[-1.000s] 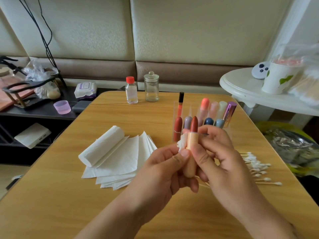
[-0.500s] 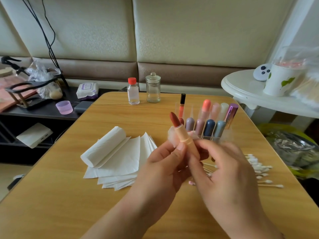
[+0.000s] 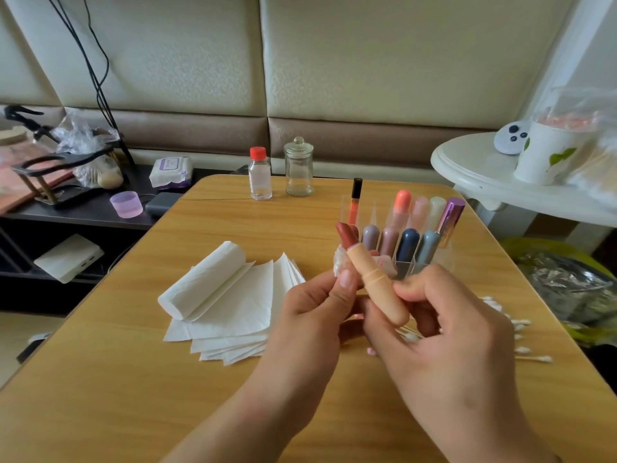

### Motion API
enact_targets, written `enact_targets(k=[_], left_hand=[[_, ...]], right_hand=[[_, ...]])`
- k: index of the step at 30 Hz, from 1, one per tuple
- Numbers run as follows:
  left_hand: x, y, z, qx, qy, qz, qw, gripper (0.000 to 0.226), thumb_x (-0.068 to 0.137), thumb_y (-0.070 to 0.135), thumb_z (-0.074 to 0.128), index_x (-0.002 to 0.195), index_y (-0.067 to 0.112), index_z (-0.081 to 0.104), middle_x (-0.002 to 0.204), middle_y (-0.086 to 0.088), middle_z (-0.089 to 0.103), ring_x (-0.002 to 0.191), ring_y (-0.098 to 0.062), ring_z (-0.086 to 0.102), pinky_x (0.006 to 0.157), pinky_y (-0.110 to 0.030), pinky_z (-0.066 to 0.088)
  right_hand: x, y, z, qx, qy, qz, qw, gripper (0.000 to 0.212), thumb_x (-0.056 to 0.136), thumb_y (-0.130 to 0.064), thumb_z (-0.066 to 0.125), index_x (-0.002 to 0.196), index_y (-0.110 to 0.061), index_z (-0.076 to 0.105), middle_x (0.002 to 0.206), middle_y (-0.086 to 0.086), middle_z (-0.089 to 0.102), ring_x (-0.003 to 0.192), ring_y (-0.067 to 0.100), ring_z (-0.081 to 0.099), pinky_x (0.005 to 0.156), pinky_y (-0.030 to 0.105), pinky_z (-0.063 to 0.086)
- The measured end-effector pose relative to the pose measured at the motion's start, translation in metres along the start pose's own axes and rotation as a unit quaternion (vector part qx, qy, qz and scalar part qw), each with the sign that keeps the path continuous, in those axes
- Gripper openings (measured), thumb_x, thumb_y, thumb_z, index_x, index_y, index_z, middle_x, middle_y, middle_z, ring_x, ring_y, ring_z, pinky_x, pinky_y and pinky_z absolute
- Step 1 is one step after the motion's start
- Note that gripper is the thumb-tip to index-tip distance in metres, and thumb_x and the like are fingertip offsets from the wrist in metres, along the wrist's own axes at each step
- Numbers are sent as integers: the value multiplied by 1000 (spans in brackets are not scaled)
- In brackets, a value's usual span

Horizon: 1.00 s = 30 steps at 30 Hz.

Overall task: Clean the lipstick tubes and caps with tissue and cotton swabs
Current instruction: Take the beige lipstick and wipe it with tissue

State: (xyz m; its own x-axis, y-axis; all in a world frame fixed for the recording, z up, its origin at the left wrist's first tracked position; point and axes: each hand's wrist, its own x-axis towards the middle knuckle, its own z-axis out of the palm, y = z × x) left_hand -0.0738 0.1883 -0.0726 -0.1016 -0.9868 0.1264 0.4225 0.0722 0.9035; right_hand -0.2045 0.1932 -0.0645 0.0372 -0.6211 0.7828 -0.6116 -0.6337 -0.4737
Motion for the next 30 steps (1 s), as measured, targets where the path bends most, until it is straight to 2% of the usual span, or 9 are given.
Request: enact_targets(k=[5, 10, 12, 16, 19, 21, 23, 25, 30], left_hand=[[1, -1, -2, -22, -21, -8, 1000, 39, 93, 33, 46, 111, 12, 73, 103, -15, 72, 93, -24, 66, 76, -36, 53], [1, -1, -1, -68, -32, -4, 997, 37, 93, 27, 46, 106, 6, 74, 108, -17, 72, 98, -25, 69, 80, -32, 56], [1, -1, -2, -72, -34, 1, 997, 37, 93, 27, 46, 107, 6, 74, 108, -19, 71, 99, -27, 69, 83, -35, 55], [1, -1, -3, -69, -27, 15, 997, 39, 97, 25, 43, 114, 2, 68, 113, -17, 70, 103, -26, 66, 89, -34, 52], [1, -2, -1, -87, -42, 10, 995, 39, 98, 26, 41, 118, 4, 67, 122, -15, 67, 103, -31, 59, 89, -35, 48], [1, -1, 0, -101, -59, -2, 993, 40, 98, 28, 42, 120, 3, 65, 121, -19, 65, 96, -34, 50, 82, -39, 44], [1, 0, 0, -121, -73, -19, 990, 42, 98, 28, 43, 124, 1, 62, 100, -21, 64, 80, -30, 52, 76, -43, 37], [1, 1, -2, -146, -87, -39, 985, 45, 99, 28, 42, 129, 0, 58, 79, -8, 58, 68, -20, 57, 78, -45, 35], [0, 6, -3, -174, -105, -53, 978, 42, 98, 27, 41, 126, 5, 62, 99, -3, 70, 101, -21, 63, 101, -44, 39]], right_hand=[[-2, 2, -2, -113, 28, -83, 990, 14, 78, -5, 75, 76, 0, 62, 72, 12, 60, 62, 30, 59, 58, 38, 51], [-2, 2, -3, -150, 27, -121, 981, 13, 79, -3, 73, 79, -2, 60, 71, 13, 58, 61, 32, 56, 54, 40, 53], [-4, 3, -2, -118, 18, -83, 989, 17, 83, -7, 77, 76, -1, 62, 68, 11, 59, 55, 29, 59, 49, 38, 54], [0, -5, 1, 134, -23, 141, 981, 24, 84, -31, 77, 75, -17, 60, 62, 0, 67, 50, 18, 66, 42, 39, 55], [6, -13, -1, 243, -73, 266, 930, 33, 82, -40, 76, 71, -11, 65, 58, -2, 67, 46, 11, 62, 43, 31, 53], [9, -16, -5, 302, -120, 333, 885, 44, 79, -49, 78, 70, -8, 67, 54, 1, 59, 41, 9, 45, 39, 22, 37], [12, -18, -7, 355, -157, 409, 826, 48, 76, -46, 80, 68, -2, 64, 55, 6, 49, 44, 12, 33, 38, 21, 26], [16, -22, -9, 407, -184, 478, 756, 41, 72, -45, 70, 65, -4, 68, 54, 6, 44, 42, 10, 27, 36, 19, 20], [22, -20, -15, 523, -223, 565, 598, 34, 71, -46, 62, 57, -15, 67, 50, -3, 34, 36, 4, 19, 35, 16, 8]])
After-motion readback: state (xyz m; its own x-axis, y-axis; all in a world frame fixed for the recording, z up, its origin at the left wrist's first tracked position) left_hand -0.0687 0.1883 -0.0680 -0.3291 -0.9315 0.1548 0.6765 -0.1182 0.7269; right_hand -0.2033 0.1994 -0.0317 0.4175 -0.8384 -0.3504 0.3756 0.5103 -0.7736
